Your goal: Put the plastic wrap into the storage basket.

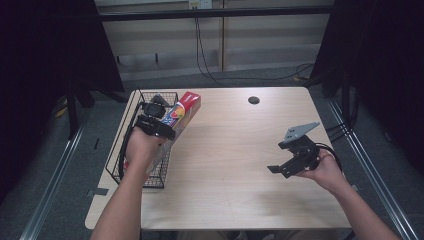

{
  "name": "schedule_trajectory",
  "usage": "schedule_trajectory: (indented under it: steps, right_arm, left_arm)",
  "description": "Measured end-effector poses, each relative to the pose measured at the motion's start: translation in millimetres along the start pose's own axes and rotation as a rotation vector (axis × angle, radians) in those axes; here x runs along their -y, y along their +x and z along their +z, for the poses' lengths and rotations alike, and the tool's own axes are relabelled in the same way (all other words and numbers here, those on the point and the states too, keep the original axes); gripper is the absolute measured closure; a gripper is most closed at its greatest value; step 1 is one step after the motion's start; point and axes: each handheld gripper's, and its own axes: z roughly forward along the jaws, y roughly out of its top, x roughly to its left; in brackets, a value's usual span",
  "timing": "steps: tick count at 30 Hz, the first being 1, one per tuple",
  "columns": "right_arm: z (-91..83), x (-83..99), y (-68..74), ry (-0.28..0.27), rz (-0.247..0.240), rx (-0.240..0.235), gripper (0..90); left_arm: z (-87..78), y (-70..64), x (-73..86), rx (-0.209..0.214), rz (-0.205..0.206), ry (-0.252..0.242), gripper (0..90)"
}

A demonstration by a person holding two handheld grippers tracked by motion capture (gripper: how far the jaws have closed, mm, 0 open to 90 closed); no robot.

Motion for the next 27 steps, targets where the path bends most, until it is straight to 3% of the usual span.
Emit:
schedule_trajectory:
  steps: [9,16,27]
  right_arm:
    - [-1.6,3.2,-0.6,-0.008,-0.007,0.001,6.6]
    - [-2.2,5.0,-1.6,-0.012,0.006,0.0,6.6]
    - [-1.9,5.3,-0.6,-0.011,-0.003,-0.005,6.6]
  left_arm:
    - [-5.1,9.0,2.5,-0.039,-0.046,-0.013,43.8]
    - [-5.3,17.9,8.2,-0.07,-0.105,-0.019,43.8]
    - [-0.8,30.9,19.8,-0.082,-0.183,-0.021,43.9]
